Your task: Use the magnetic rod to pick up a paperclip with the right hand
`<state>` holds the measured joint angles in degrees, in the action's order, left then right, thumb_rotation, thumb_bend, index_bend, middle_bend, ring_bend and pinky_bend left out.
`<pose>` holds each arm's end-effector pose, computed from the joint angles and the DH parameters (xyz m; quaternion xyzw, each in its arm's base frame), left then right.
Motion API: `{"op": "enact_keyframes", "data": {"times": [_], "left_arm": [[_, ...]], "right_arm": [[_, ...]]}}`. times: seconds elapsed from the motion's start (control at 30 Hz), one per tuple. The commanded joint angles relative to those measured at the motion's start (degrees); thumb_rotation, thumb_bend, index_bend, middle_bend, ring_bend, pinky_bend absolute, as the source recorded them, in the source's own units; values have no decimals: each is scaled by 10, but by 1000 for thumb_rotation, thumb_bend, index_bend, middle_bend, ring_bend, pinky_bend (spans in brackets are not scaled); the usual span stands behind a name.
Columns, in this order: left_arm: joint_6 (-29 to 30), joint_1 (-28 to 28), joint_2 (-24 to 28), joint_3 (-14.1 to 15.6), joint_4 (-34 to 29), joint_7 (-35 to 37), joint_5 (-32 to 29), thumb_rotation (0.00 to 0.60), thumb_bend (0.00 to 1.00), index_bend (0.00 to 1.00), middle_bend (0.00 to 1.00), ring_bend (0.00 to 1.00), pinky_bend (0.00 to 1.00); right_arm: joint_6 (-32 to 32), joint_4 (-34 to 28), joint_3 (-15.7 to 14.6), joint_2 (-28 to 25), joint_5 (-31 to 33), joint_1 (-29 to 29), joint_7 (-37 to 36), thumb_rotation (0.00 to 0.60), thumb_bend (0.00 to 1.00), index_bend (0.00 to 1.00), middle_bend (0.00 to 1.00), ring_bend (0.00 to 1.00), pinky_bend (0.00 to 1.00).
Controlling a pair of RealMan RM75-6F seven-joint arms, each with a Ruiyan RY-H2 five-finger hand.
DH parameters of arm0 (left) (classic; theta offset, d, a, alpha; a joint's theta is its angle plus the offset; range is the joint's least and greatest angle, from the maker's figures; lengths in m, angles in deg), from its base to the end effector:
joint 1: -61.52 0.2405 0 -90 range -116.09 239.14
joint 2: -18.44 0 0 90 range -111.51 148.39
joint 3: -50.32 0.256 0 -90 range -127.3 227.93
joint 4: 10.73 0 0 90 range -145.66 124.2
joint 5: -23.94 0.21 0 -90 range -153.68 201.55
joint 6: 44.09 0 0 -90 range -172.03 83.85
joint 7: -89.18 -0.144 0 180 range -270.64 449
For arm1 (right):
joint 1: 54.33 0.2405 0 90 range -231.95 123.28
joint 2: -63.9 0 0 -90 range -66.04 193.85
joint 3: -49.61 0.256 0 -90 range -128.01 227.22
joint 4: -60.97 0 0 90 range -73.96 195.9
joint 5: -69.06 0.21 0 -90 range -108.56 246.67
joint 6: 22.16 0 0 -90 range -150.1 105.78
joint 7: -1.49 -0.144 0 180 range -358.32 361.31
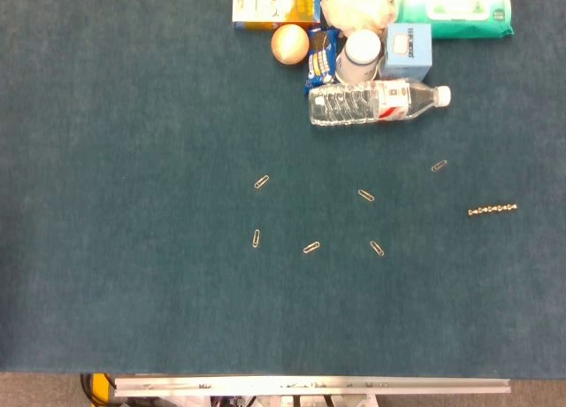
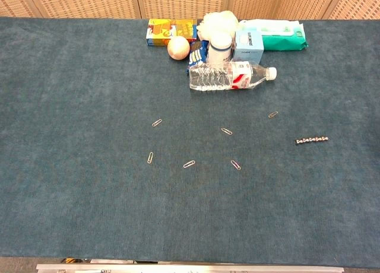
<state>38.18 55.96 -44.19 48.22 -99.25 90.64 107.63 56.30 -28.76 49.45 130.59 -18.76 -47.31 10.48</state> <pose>-0.3331 0.1833 0.1696 -0.6037 -0.3900 -0.3493 0.6012 -0.3160 -0.1803 0.1247 0.6732 -0.3637 0.3090 0.5648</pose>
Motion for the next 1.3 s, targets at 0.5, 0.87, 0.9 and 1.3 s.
{"op": "enact_keyframes", "data": {"times": [0.5,0.87,0.9,1.3], "left_arm": [[-3,1,0,-3,0,-3,-10,600,223,577,469,573,833],[4,4,0,3,-4,-7,3,600,223,577,469,573,833],[2,3,0,3,-4,-6,2,600,223,577,469,573,833],[2,3,2,1,-2,1,1,600,223,576,469,573,833]], "right_arm": [[-32,-2,-3,-2,7,14,0,600,246,502,324,241,306],[-55,-10,-21,9,-2,21,47,600,246,502,286,184,296],[-58,-10,-20,10,1,22,51,600,246,502,283,180,295],[-112,8,-11,37,54,42,96,600,233,502,239,115,194]]}}
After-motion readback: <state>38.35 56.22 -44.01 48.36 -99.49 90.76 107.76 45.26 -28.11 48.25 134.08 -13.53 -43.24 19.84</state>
